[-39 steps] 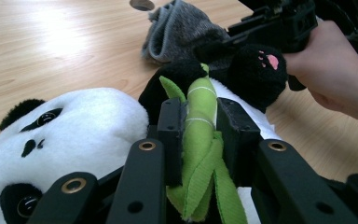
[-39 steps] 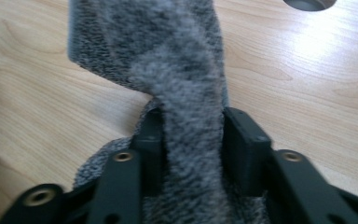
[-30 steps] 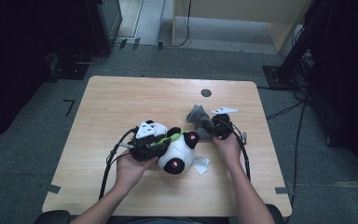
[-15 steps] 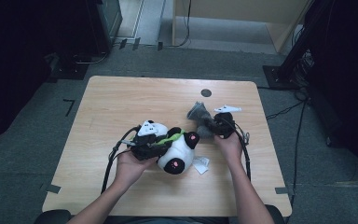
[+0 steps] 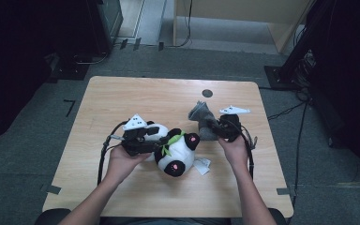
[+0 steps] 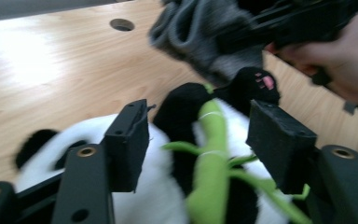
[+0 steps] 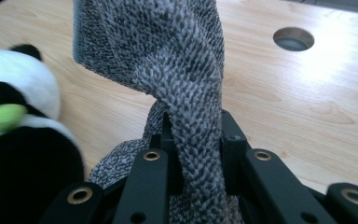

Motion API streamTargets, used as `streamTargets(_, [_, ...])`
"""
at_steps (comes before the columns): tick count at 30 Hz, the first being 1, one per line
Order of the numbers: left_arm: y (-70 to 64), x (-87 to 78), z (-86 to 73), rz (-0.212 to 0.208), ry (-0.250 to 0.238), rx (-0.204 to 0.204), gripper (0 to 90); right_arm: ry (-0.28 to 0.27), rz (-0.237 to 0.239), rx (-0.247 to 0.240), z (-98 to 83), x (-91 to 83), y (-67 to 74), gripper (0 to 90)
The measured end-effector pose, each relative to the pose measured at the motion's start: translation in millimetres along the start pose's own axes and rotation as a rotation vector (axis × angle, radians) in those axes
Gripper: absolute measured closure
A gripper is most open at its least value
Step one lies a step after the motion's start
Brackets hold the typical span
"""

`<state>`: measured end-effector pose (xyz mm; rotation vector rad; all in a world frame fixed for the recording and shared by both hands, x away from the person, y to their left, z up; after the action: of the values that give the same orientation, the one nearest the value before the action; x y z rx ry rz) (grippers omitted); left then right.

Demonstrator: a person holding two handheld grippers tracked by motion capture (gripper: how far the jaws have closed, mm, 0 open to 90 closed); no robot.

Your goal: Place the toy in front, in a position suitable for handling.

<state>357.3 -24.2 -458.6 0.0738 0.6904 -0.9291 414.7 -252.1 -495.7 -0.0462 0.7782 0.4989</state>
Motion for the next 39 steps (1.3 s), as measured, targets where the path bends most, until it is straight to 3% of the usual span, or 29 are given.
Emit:
streamTargets(2, [10.5, -4.7, -2.7, 0.015, 0.01, 0.008, 37.0, -0.007, 0.003, 0.004, 0.8, -9.4, 2.7, 78.0])
streamTargets(5, [23.5, -10.9, -8.4, -0.002, 0.032, 0.003, 35.8, -0.013, -0.009, 0.013, -3.7, -22.9, 3.8, 77.9])
streamTargets(7, [34.1, -15.7, -13.5, 0.019, 0.057, 0.012, 35.7, -0.01, -0.004, 0.028, -8.7, -28.2, 4.7, 77.8])
streamTargets(13, [59.0, -31.7, -20.3, 0.031, 0.039, 0.006, 35.6, 0.008, -0.007, 0.038, -22.8, -42.8, 11.1, 77.7])
streamTargets(16, [67.8, -33.5, -27.2, 0.033, 0.057, 0.017, 35.2, 0.022, -0.009, 0.033, -28.7, -48.1, 17.0, 77.7])
streamTargets(23, [75.6, -25.0, -43.6, -0.005, 0.14, 0.051, 35.1, 0.039, 0.013, 0.031, -42.1, -62.2, 34.9, 77.7])
streamTargets(25, [77.8, -20.4, -46.1, -0.008, 0.132, 0.062, 35.0, 0.046, 0.024, 0.028, -46.3, -64.4, 41.0, 77.7])
streamTargets(28, [78.5, -14.7, -49.5, -0.067, 0.103, 0.046, 34.8, 0.058, 0.046, 0.021, -51.8, -65.6, 52.2, 77.7])
streamTargets(31, [79.6, -12.6, -51.1, -0.097, 0.088, 0.042, 34.8, 0.073, 0.065, 0.005, -56.4, -58.9, 63.9, 77.7])
streamTargets(34, [76.6, -8.8, -56.9, -0.13, 0.1, 0.012, 34.0, 0.083, 0.067, -0.014, -58.2, -47.6, 71.2, 77.6])
streamTargets(39, [76.1, -5.9, -55.6, -0.121, 0.087, -0.005, 33.0, 0.084, 0.056, -0.025, -56.6, -34.5, 72.2, 77.6])
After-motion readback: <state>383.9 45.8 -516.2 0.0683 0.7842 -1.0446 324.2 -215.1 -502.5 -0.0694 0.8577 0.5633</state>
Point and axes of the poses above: each handheld gripper's, and its own axes: x roughly forward along the jaws, z roughly out of its top, y roughly to its left, the point moved 9 cm from there along x, roughly forward along the jaws, and after that the axes turned 5 degrees about y, right-handed, at the moved point
